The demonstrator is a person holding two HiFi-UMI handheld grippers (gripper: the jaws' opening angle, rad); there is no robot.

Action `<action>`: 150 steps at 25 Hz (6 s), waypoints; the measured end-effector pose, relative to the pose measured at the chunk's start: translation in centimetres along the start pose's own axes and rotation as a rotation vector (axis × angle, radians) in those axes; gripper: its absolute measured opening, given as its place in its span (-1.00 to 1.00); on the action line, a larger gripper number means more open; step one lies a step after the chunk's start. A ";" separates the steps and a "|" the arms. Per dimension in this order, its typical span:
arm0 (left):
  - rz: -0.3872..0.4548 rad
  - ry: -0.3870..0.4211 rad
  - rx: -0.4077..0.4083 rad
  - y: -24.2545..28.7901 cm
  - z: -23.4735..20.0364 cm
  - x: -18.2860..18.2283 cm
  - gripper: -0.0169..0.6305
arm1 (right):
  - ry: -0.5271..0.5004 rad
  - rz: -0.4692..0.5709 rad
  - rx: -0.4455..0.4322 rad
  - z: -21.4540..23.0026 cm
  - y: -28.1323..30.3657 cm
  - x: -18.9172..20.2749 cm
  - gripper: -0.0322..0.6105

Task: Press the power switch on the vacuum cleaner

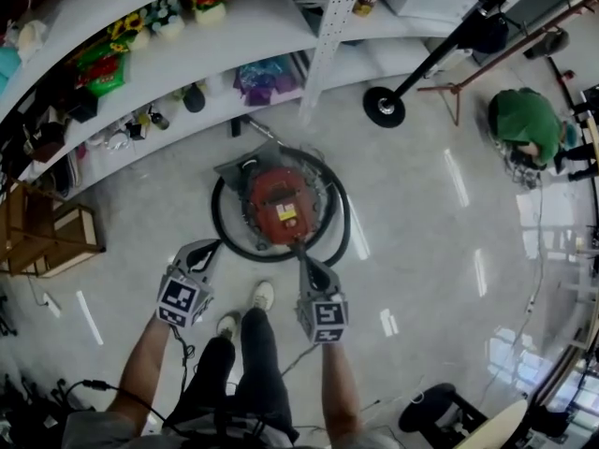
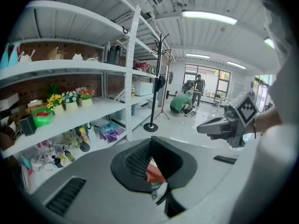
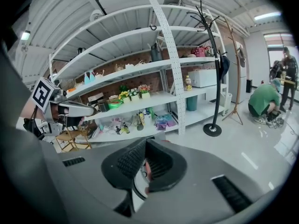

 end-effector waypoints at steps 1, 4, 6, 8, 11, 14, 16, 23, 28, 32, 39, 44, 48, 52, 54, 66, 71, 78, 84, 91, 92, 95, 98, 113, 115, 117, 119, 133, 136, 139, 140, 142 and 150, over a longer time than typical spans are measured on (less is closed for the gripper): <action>-0.006 -0.009 0.003 0.5 0.0 0.5 -0.93 | 0.003 -0.007 -0.002 0.3 0.5 0.5 -0.86; -0.028 -0.033 0.012 1.9 -0.3 2.0 -0.93 | -0.017 -0.022 -0.005 1.3 2.3 2.2 -0.86; -0.042 -0.035 0.016 2.8 -0.4 3.1 -0.93 | -0.034 -0.035 -0.003 1.8 3.7 3.1 -0.86; -0.050 -0.040 0.016 3.6 -0.5 4.0 -0.93 | -0.066 -0.043 -0.007 2.3 4.9 4.2 -0.86; -0.059 -0.052 0.011 4.7 -0.9 5.1 -0.93 | -0.084 -0.057 -0.038 2.6 6.8 5.7 -0.86; -0.064 -0.067 0.009 5.9 -1.1 6.0 -0.93 | -0.079 -0.058 -0.051 2.8 8.2 6.6 -0.86; -0.064 -0.071 0.011 6.8 -1.1 6.7 -0.93 | -0.080 -0.069 -0.060 3.2 9.1 7.8 -0.86; -0.083 -0.063 0.020 9.4 -1.8 9.9 -0.93 | -0.036 -0.100 -0.043 4.4 12.2 10.6 -0.86; -0.100 -0.066 0.019 10.9 -2.3 12.3 -0.93 | -0.018 -0.116 -0.039 4.9 14.2 12.3 -0.86; -0.103 -0.091 0.018 11.8 -1.8 13.6 -0.93 | -0.019 -0.116 -0.051 5.3 15.8 13.8 -0.86; -0.149 -0.051 0.064 13.1 -1.4 16.7 -0.93 | -0.038 -0.124 -0.062 5.9 18.2 16.0 -0.86; -0.140 -0.093 0.064 13.5 -0.9 17.6 -0.93 | -0.031 -0.137 -0.070 6.5 19.4 17.7 -0.86; -0.131 -0.110 0.066 13.6 -0.1 17.8 -0.93 | -0.057 -0.150 -0.083 6.6 20.4 18.7 -0.86; -0.133 -0.118 0.063 13.4 0.4 18.1 -0.93 | -0.060 -0.145 -0.085 6.8 21.3 19.3 -0.86; -0.132 -0.126 0.061 13.2 0.5 18.2 -0.93 | -0.065 -0.147 -0.085 6.9 21.7 19.5 -0.86; -0.149 -0.154 0.046 12.7 0.7 19.3 -0.93 | -0.089 -0.159 -0.086 7.2 23.6 20.5 -0.86; -0.145 -0.154 0.044 12.8 0.6 19.4 -0.93 | -0.054 -0.175 -0.069 7.0 23.5 20.1 -0.86; -0.145 -0.152 0.040 12.8 0.1 19.6 -0.93 | -0.026 -0.184 -0.063 7.0 23.5 20.1 -0.86; -0.133 -0.146 0.025 12.9 -0.4 18.9 -0.93 | -0.037 -0.188 -0.058 7.0 23.4 20.2 -0.86; -0.119 -0.147 0.012 12.6 -0.5 19.3 -0.93 | -0.043 -0.184 -0.041 6.9 23.5 20.3 -0.86; -0.122 -0.144 0.014 12.6 -0.3 19.5 -0.93 | -0.044 -0.183 -0.039 6.9 23.5 20.3 -0.86; -0.132 -0.134 0.025 12.5 0.1 19.9 -0.93 | -0.042 -0.186 -0.032 6.9 23.6 20.4 -0.86; -0.139 -0.134 0.033 12.2 0.3 20.0 -0.93 | -0.044 -0.194 -0.026 6.8 23.6 20.6 -0.86; -0.136 -0.141 0.020 12.3 -1.0 20.0 -0.93 | -0.026 -0.196 -0.014 6.7 23.7 20.6 -0.86; -0.132 -0.139 0.021 12.4 -1.2 20.0 -0.93 | -0.022 -0.198 -0.010 6.7 23.7 20.6 -0.86; -0.131 -0.130 0.017 12.5 -1.4 20.0 -0.93 | -0.020 -0.204 -0.004 6.8 23.8 20.6 -0.86; -0.131 -0.132 0.006 12.4 -1.8 19.9 -0.93 | -0.021 -0.208 0.003 6.9 23.8 20.8 -0.86; -0.132 -0.134 -0.001 12.4 -2.4 20.6 -0.93 | 0.005 -0.177 0.013 7.0 23.8 21.0 -0.86; -0.133 -0.133 0.002 12.3 -2.3 20.7 -0.93 | 0.012 -0.180 0.013 7.1 23.8 21.0 -0.86; -0.134 -0.130 0.009 12.2 -2.2 20.7 -0.93 | 0.016 -0.181 0.008 7.1 23.8 20.9 -0.86; -0.135 -0.127 0.011 12.2 -2.2 20.7 -0.93 | 0.014 -0.184 0.009 7.0 23.8 20.9 -0.86; -0.135 -0.124 0.013 12.1 -2.3 20.7 -0.93 | 0.010 -0.191 0.013 7.0 23.9 20.9 -0.86; -0.137 -0.118 0.013 11.7 -2.6 20.2 -0.93 | 0.006 -0.184 0.013 6.8 23.4 20.5 -0.86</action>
Point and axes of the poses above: the fingertips, and each gripper's own axes: y forward along the fingers, z to its right, x out of its underside, the point moved 5 cm from there along -y, backward along the fingers
